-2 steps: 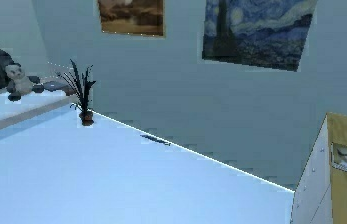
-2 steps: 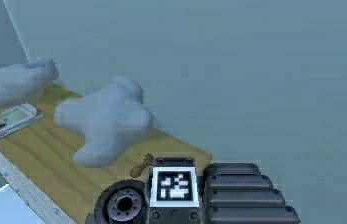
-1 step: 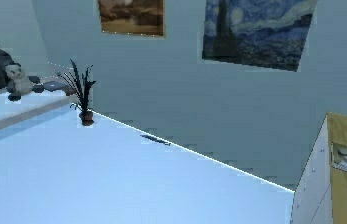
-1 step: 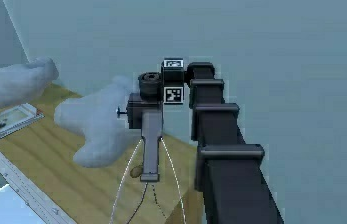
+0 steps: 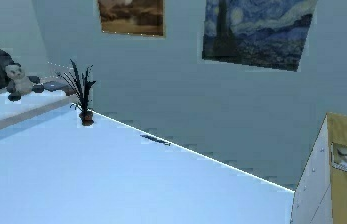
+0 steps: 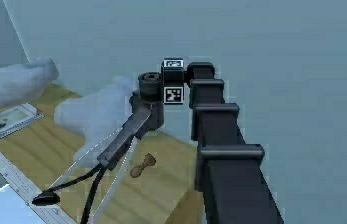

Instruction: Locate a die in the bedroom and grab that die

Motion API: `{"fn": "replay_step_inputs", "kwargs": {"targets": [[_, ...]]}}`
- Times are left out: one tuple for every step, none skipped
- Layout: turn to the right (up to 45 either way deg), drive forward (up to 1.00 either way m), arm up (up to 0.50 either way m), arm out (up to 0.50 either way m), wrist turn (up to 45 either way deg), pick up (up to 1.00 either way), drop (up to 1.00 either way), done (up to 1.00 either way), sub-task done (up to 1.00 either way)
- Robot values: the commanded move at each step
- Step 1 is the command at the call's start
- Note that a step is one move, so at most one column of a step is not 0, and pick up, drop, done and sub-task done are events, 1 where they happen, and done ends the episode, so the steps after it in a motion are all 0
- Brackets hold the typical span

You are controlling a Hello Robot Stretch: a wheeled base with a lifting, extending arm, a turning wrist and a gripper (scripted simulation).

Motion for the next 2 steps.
{"fn": "replay_step_inputs", "kwargs": {"targets": [[0.0,0.0,0.0,0.0,45.0,0.0,0.0,0.0,0.0],[0.0,0.0,0.0,0.0,45.0,0.0,0.0,0.0,0.0]]}}
